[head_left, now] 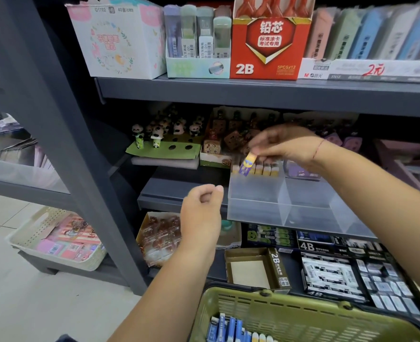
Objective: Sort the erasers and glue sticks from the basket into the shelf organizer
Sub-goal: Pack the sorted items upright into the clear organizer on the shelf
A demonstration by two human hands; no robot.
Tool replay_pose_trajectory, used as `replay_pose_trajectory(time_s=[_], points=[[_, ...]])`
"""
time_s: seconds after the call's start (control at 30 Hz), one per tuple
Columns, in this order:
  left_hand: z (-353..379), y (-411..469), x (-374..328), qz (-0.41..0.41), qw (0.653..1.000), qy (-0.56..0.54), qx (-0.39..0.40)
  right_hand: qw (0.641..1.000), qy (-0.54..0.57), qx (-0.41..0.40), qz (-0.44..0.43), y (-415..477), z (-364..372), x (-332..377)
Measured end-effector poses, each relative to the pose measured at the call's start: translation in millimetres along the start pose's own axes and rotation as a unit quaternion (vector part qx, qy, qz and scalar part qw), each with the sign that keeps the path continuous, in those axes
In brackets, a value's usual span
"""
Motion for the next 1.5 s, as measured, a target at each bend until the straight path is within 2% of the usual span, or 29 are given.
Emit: replay_pose_trajectory(time_s=[0.1, 0.2, 0.53, 0.8, 0.9, 1.0, 1.07, 1.13, 1.23, 1.3, 1.4, 1.5], points=[[7.8, 2.3, 6.0, 0.029, 0.996, 0.066, 0.054, 0.987, -0.139, -0.078, -0.029, 11.3, -23.2, -3.1], [19.5, -3.2, 10.8, 0.029, 0.990, 0.081, 0.109, 0.953, -0.291, -0.061, -0.064, 18.5, -15.1, -8.3], [29.6, -7.4, 14.3, 0.020, 0.991, 0.064, 0.117, 0.906, -0.403, -0.059, -0.118, 25.0, 15.1, -25.5], [29.1, -3.3, 19.5, 0.029, 0.991, 0.051, 0.117, 0.927, -0.356, -0.062, -0.101, 26.2, 13.4, -30.5], [20.8, -0.6, 22.9, 0.051, 0.992, 0.066, 0.095, 0.940, -0.300, -0.110, -0.119, 4.9, 1.3, -16.2], [5.3, 0.1, 30.1, 0.079, 0.990, 0.098, 0.064, 0.952, -0.159, -0.191, -0.178, -56.6, -12.1, -1.0], [-4.4, -4.4, 41.1, 0.104, 0.983, 0.139, 0.062, 0.964, -0.027, -0.204, -0.171, -111.0, -7.0, -15.2], [-12.9, -11.8, 59.1, 0.121, 0.971, 0.196, 0.068, 0.980, 0.021, -0.165, -0.109, -160.3, 21.2, -60.7], [-26.6, -15.7, 110.6, 0.095, 0.949, 0.290, 0.084, 0.995, -0.033, -0.037, 0.085, -217.9, 85.5, -192.2], [-34.2, -21.4, 149.5, 0.076, 0.916, 0.374, 0.123, 0.969, -0.056, 0.004, 0.241, -253.5, 111.2, -284.7], [-43.2, -39.5, 195.0, 0.047, 0.886, 0.434, 0.157, 0.901, -0.022, -0.015, 0.432, -294.6, 124.2, -364.9], [-48.8, -49.0, 201.0, 0.053, 0.887, 0.440, 0.127, 0.855, 0.012, -0.047, 0.517, -304.9, 136.8, -391.1]])
Point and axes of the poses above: each hand's wrist, its own y-axis towards the middle knuckle, its own z-axis out of the palm, x = y × z, the point moved 8 cm from there along y, towards the middle knuckle, and after that the axes turned 10 degrees about -x, right-handed, at the moved point
